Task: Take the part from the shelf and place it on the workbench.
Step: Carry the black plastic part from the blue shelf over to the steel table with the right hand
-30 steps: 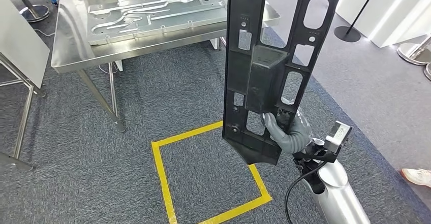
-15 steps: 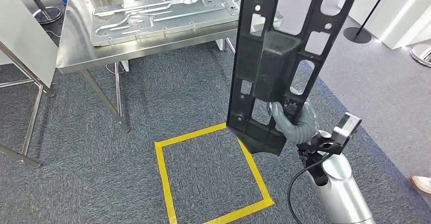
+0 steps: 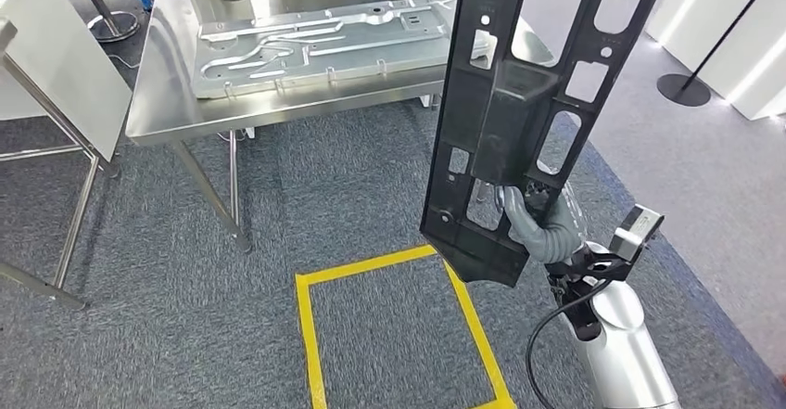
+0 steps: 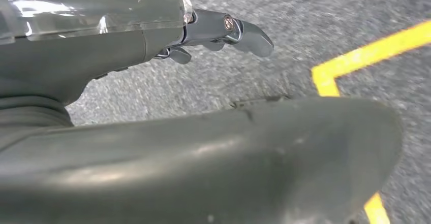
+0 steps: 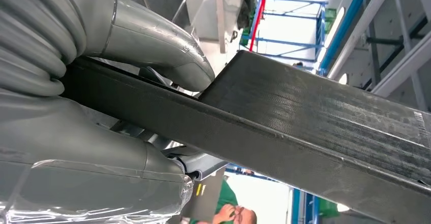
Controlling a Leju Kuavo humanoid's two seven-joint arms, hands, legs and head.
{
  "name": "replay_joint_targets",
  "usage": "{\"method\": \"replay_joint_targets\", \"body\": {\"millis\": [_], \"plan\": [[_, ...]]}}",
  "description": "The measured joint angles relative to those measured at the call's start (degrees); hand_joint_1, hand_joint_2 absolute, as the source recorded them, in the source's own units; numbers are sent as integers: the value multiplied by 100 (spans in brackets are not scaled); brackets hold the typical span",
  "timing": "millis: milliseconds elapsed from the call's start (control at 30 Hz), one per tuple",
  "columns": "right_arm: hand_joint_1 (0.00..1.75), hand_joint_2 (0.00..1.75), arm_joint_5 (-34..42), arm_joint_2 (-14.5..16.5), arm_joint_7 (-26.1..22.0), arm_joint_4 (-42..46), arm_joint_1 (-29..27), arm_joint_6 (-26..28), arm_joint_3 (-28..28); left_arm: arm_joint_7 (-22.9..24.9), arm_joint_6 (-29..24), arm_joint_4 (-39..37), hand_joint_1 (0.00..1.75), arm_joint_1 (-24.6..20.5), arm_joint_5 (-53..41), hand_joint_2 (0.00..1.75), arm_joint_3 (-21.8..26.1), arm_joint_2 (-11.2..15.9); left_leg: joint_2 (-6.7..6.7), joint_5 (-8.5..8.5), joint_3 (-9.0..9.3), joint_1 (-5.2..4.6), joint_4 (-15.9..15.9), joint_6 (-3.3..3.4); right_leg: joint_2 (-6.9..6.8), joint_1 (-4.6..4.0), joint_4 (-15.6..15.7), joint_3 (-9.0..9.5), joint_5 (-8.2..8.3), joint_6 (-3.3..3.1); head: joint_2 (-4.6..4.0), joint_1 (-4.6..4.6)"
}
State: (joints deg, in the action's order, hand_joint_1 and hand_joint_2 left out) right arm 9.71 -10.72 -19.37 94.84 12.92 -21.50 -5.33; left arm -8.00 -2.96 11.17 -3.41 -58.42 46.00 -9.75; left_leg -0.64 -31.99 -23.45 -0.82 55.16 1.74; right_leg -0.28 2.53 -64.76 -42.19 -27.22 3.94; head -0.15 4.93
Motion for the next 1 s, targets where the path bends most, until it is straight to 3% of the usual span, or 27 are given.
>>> {"method": "replay_joint_targets", "body": {"millis": [67,100,167,200,267,300,333,400,433,467,500,567,600,633,700,767,800,833,900,933,967,1000], "plan": [[175,175,-81,58,28,0,-73,-2,100,3,10,0,0,-11,-12,0,3,7,-3,-217,184,-7,-47,-60,-47,-9,439,89,570,-69,0,1],[175,175,-125,87,48,6,-90,-10,149,4,11,0,0,-24,-15,0,5,11,2,-278,267,-3,-73,-95,-55,-28,504,122,691,-134,0,2],[175,175,-189,121,82,29,-54,-27,219,7,8,0,0,-69,-14,0,6,7,19,-194,255,30,119,-165,-9,-63,513,223,537,-257,0,4],[175,175,-220,121,97,34,-20,-35,249,7,8,0,0,-82,-13,0,7,3,26,-53,106,53,448,-197,10,-63,517,310,460,-302,0,3],[175,175,-320,117,127,25,56,-42,286,9,8,0,0,-97,-12,0,8,-4,36,132,-456,75,1301,-236,25,-93,530,534,304,-379,0,5],[175,175,-411,115,140,2,96,-31,298,9,11,-1,0,-87,-14,0,9,-7,39,59,-794,78,1678,-234,23,-110,546,670,217,-409,0,5],[175,175,-523,116,140,-31,138,-2,299,10,13,-1,0,-74,-20,0,10,-9,39,-144,-1097,70,1908,-216,32,-127,570,802,129,-431,0,4],[175,175,-813,124,110,-122,246,102,291,9,20,-2,0,-42,-39,0,13,-10,36,-692,-1577,13,1973,-120,60,-166,622,1085,-57,-464,0,4],[175,175,-935,128,91,-173,306,156,288,9,21,-2,0,-28,-50,0,14,-9,33,-828,-1715,-45,1799,-38,73,-182,641,1211,-144,-478,0,4],[175,175,-1028,129,76,-226,363,200,286,9,23,-2,0,-18,-60,0,14,-5,32,-754,-1786,-126,1513,70,78,-195,662,1329,-227,-489,0,4],[175,175,-1080,128,69,-277,407,230,286,9,24,-1,0,-9,-72,0,15,8,32,-348,-1778,-245,1104,215,75,-196,693,1437,-303,-503,0,4],[175,175,-1121,126,57,-379,459,252,284,9,26,3,0,15,-90,0,17,59,-43,779,-1616,-424,341,459,84,-194,819,1659,-440,-485,0,3],[175,175,-1135,125,52,-417,473,254,282,9,27,5,0,22,-94,0,18,78,-77,1192,-1494,-468,62,527,94,-189,882,1774,-453,-475,0,4],[175,175,-1146,126,49,-446,492,255,281,9,28,7,0,25,-95,0,19,85,-106,1353,-1372,-463,-87,545,106,-191,898,1850,-408,-448,0,4],[175,175,-1161,129,45,-469,548,257,279,8,28,7,0,13,-97,0,19,65,-74,1351,-1102,-421,-307,534,110,-202,568,1771,-160,-410,0,6],[175,175,-1167,131,41,-490,605,260,277,7,29,7,0,-3,-98,0,19,49,-51,1270,-861,-360,-417,473,108,-212,-130,1345,-3,-362,0,4],[175,175,-1168,131,40,-503,618,260,277,6,31,7,0,-8,-98,0,20,40,-46,1190,-761,-339,-428,421,108,-204,-445,1085,-84,-339,0,3],[175,175,-1170,131,39,-516,620,259,277,7,34,7,0,-9,-98,0,20,31,-49,1096,-665,-317,-429,376,106,-189,-644,838,-311,-310,0,2],[175,175,-1171,132,40,-551,613,258,277,7,35,7,0,4,-98,0,21,15,-58,881,-437,-271,-426,278,102,-134,-690,462,-937,-228,0,2],[175,175,-1172,132,40,-568,611,257,277,8,35,7,0,14,-98,0,21,10,-64,763,-304,-244,-421,232,100,-94,-549,353,-1147,-177,0,2],[175,175,-1172,132,40,-584,610,257,277,8,35,7,0,22,-98,0,21,9,-69,637,-165,-216,-408,192,97,-45,-314,293,-1162,-116,0,2],[175,175,-1172,132,40,-600,604,257,277,9,35,7,0,29,-98,0,21,8,-71,500,-39,-189,-382,152,86,14,-10,269,-890,-46,0,2]]}}
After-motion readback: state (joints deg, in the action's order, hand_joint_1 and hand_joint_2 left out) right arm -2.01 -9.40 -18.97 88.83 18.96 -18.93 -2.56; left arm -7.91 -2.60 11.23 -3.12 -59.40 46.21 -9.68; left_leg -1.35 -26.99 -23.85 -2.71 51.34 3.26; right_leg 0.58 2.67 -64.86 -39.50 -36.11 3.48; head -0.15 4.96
